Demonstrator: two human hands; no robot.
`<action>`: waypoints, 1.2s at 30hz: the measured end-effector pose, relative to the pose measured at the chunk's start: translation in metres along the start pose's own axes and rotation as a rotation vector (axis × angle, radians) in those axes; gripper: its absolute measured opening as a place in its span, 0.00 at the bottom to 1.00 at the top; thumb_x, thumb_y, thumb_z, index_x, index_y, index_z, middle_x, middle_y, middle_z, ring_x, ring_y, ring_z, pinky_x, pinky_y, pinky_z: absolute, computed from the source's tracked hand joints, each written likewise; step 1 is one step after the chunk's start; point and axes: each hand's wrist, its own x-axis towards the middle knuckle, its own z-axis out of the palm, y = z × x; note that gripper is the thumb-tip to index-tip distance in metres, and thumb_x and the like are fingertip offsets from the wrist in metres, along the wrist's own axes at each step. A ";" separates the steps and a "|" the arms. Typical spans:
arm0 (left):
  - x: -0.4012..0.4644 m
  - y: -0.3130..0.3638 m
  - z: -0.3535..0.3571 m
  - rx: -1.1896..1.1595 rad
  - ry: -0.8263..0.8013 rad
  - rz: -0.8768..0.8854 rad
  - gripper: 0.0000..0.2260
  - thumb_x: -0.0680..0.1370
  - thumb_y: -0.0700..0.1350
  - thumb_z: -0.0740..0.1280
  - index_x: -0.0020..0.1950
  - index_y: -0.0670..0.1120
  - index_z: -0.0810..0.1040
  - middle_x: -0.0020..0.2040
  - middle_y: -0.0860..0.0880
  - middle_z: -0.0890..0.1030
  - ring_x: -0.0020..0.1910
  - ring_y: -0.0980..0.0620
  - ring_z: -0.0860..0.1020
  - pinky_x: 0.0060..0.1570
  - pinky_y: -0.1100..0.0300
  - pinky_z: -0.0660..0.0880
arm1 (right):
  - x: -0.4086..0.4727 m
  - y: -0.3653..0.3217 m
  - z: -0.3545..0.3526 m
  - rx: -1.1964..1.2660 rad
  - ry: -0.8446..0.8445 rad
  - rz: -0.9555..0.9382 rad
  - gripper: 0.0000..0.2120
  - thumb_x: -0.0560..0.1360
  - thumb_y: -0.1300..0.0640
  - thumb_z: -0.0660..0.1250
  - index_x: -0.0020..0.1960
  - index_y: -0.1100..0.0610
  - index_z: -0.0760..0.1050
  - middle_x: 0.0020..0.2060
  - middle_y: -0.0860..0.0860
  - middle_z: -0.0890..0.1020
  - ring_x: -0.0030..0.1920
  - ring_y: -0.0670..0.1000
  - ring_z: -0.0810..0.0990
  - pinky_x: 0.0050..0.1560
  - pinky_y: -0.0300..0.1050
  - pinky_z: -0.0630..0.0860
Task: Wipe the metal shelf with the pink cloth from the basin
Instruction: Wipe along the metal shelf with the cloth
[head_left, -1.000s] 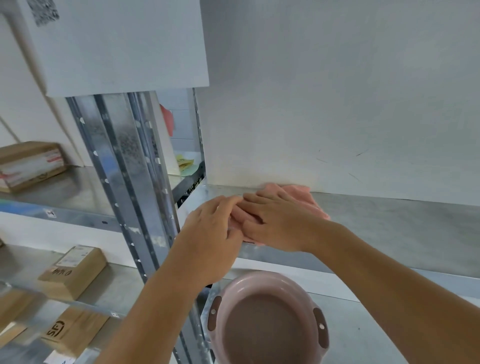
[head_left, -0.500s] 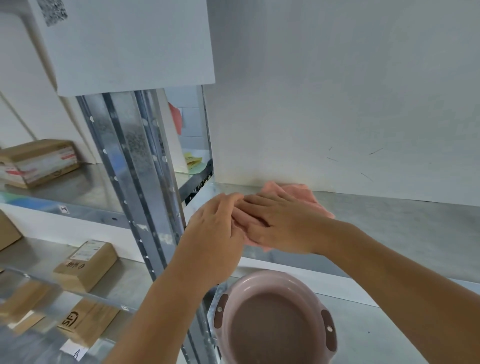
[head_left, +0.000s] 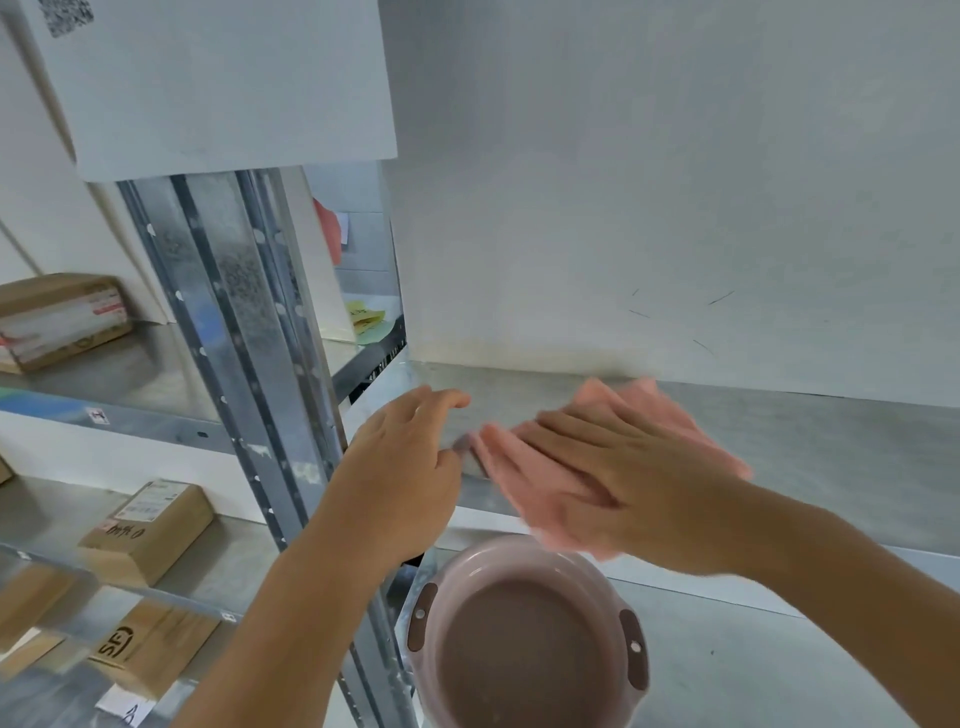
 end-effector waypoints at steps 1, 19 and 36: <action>0.000 0.002 -0.001 0.003 -0.006 -0.006 0.23 0.80 0.51 0.52 0.76 0.59 0.64 0.78 0.55 0.65 0.75 0.51 0.63 0.73 0.50 0.63 | -0.021 0.010 -0.001 0.004 -0.017 0.069 0.29 0.82 0.30 0.40 0.82 0.32 0.42 0.82 0.31 0.49 0.80 0.34 0.41 0.77 0.39 0.27; 0.015 0.135 0.065 -0.025 -0.087 0.310 0.20 0.78 0.53 0.54 0.67 0.60 0.75 0.65 0.62 0.76 0.64 0.57 0.69 0.63 0.57 0.66 | -0.101 0.039 0.024 0.039 0.262 0.623 0.49 0.70 0.26 0.22 0.80 0.42 0.59 0.81 0.46 0.65 0.82 0.54 0.58 0.81 0.65 0.50; 0.015 0.263 0.138 -0.053 -0.168 0.423 0.19 0.77 0.53 0.54 0.66 0.63 0.73 0.63 0.62 0.76 0.64 0.55 0.71 0.57 0.56 0.71 | -0.211 0.149 0.039 0.092 0.382 0.765 0.29 0.82 0.39 0.37 0.77 0.36 0.65 0.72 0.36 0.74 0.77 0.45 0.66 0.80 0.58 0.55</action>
